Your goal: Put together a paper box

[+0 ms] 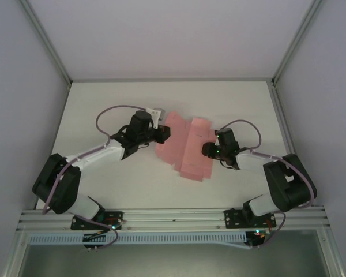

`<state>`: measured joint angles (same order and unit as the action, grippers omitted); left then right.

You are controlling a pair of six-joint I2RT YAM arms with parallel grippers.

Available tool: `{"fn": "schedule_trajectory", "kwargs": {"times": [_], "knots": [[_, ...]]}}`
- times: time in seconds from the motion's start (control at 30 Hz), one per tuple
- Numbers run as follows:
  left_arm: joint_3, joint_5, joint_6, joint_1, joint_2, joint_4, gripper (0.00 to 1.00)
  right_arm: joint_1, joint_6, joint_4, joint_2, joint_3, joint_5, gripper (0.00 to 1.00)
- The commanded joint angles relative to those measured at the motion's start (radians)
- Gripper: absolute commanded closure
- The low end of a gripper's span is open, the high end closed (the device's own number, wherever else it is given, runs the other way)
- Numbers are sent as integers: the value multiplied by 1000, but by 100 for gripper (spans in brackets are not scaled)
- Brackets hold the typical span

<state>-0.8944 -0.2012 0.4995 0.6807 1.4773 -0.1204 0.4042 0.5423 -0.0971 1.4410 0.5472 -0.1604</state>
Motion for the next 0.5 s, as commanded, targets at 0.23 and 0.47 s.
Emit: {"fn": "schedule_trajectory", "kwargs": {"times": [0.23,0.47], "knots": [[-46,-25,-124,9,-192,18,100,-13,19,176,-366,37,60,20],[-178,-182,-187,10,-321,25,100,-117,50,-5,-606,-85,-101,0]]}}
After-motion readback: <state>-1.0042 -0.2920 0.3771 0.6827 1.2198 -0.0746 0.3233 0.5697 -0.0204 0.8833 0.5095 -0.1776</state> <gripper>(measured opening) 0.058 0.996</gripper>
